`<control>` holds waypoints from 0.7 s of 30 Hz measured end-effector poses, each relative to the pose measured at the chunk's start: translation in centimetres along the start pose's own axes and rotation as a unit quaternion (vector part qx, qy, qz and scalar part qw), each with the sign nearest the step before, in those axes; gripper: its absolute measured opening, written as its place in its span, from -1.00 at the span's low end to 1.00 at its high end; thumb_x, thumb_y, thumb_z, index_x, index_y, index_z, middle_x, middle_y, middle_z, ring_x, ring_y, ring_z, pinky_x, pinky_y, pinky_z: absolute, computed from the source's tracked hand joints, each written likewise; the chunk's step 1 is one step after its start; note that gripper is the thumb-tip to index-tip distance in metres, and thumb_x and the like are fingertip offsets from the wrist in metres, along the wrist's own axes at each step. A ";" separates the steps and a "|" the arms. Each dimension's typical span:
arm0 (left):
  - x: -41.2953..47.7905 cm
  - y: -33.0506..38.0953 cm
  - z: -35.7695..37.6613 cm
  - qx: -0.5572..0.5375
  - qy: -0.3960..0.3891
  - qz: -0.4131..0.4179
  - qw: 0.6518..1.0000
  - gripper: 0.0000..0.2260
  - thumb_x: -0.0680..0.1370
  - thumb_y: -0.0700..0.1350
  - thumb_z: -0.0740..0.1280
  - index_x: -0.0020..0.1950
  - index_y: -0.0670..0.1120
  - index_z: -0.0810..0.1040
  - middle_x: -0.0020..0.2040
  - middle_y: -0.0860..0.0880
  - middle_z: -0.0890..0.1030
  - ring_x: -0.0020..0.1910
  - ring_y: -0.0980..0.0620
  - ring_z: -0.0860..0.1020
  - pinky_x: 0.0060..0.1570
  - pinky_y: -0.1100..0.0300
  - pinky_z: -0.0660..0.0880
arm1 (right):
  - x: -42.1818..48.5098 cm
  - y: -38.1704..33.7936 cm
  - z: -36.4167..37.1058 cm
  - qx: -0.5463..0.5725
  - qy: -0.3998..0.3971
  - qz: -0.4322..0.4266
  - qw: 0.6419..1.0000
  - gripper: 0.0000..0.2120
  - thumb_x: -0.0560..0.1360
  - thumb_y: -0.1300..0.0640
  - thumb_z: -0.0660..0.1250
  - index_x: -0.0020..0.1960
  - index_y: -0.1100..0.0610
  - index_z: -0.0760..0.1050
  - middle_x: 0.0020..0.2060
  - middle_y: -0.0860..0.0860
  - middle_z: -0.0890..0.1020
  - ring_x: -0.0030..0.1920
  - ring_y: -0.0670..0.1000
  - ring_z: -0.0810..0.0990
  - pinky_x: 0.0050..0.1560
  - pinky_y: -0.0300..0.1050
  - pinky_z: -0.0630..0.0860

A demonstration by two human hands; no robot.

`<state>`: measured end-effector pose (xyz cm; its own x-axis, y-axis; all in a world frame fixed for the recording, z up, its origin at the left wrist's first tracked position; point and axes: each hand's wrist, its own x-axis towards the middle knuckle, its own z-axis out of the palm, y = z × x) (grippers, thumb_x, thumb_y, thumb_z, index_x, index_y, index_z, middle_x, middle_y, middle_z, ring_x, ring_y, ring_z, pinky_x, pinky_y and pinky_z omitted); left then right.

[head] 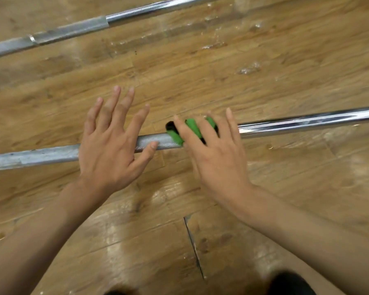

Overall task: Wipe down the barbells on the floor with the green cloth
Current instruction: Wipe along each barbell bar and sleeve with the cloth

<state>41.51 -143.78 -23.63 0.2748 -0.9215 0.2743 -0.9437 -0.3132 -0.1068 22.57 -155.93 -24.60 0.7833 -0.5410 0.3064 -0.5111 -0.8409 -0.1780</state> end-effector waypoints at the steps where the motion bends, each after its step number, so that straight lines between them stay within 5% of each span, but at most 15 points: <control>1: 0.0 0.0 -0.1 -0.002 -0.004 -0.002 1.000 -0.37 0.69 0.27 0.02 0.59 -0.12 0.38 0.65 -0.23 0.24 0.67 -0.23 0.11 0.60 -0.19 0.02 | 0.6 -1.1 0.3 0.008 -0.002 -0.018 1.000 -0.54 0.65 0.11 0.21 0.55 0.04 0.42 0.24 0.12 0.60 0.29 0.29 0.51 0.60 0.28 0.11; 6: 0.3 -0.2 -0.2 -0.020 -0.019 -0.006 1.000 -0.37 0.67 0.26 0.04 0.59 -0.12 0.38 0.64 -0.24 0.26 0.66 -0.25 0.14 0.55 -0.18 0.08 | 0.5 3.8 -1.3 -0.028 -0.019 -0.088 0.996 -0.55 0.71 -0.08 0.12 0.58 -0.05 0.36 0.14 0.08 0.60 0.10 0.22 0.55 0.62 0.24 0.07; 10: 0.2 0.0 0.2 -0.028 -0.006 -0.003 1.000 -0.36 0.66 0.28 0.06 0.55 -0.14 0.44 0.63 -0.22 0.31 0.64 -0.25 0.19 0.44 -0.23 0.23 | -1.4 12.0 -3.1 -0.057 0.025 0.054 0.997 -0.57 0.74 -0.07 0.06 0.46 0.06 0.51 -0.04 0.15 0.56 0.03 0.28 0.53 0.56 0.31 0.17; 13: 0.2 0.2 -0.1 -0.028 -0.010 0.009 1.000 -0.32 0.65 0.33 0.04 0.54 -0.13 0.45 0.64 -0.21 0.28 0.66 -0.24 0.15 0.47 -0.23 0.19 | -1.3 11.7 -3.7 -0.053 0.032 0.126 0.990 -0.61 0.72 -0.01 0.08 0.39 0.07 0.55 -0.02 0.15 0.61 0.04 0.27 0.50 0.42 0.27 0.32; 15: 0.8 1.1 -0.4 -0.046 -0.037 0.006 0.998 -0.30 0.65 0.34 0.02 0.58 -0.13 0.39 0.66 -0.23 0.22 0.68 -0.23 0.07 0.54 -0.22 0.08 | -0.4 7.9 -2.7 -0.026 0.015 0.097 0.995 -0.61 0.70 0.01 0.09 0.39 0.08 0.56 0.01 0.14 0.63 0.05 0.26 0.51 0.36 0.26 0.37; 18: 2.7 3.4 -0.7 -0.100 -0.043 0.016 0.994 -0.33 0.69 0.28 0.00 0.65 -0.13 0.24 0.69 -0.22 0.13 0.69 -0.18 0.01 0.60 -0.11 0.00 | 1.3 2.1 -0.7 -0.008 -0.011 -0.006 1.000 -0.57 0.71 -0.03 0.06 0.43 0.08 0.53 0.02 0.11 0.64 0.06 0.24 0.56 0.57 0.24 0.19; 21: 3.9 4.1 -0.7 -0.150 -0.059 0.048 0.986 -0.35 0.72 0.24 -0.07 0.69 -0.13 0.13 0.69 -0.19 0.13 0.70 -0.13 0.00 0.62 0.00 -0.08 | 1.1 3.3 -1.1 -0.012 0.001 -0.032 0.999 -0.62 0.70 -0.04 0.09 0.39 0.03 0.55 0.02 0.08 0.64 0.06 0.21 0.59 0.59 0.25 0.13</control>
<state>38.55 -148.49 -22.28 0.1852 -0.9694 0.1608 -0.9734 -0.1586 0.1654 21.32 -159.28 -23.84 0.8141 -0.4862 0.3175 -0.4687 -0.8730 -0.1351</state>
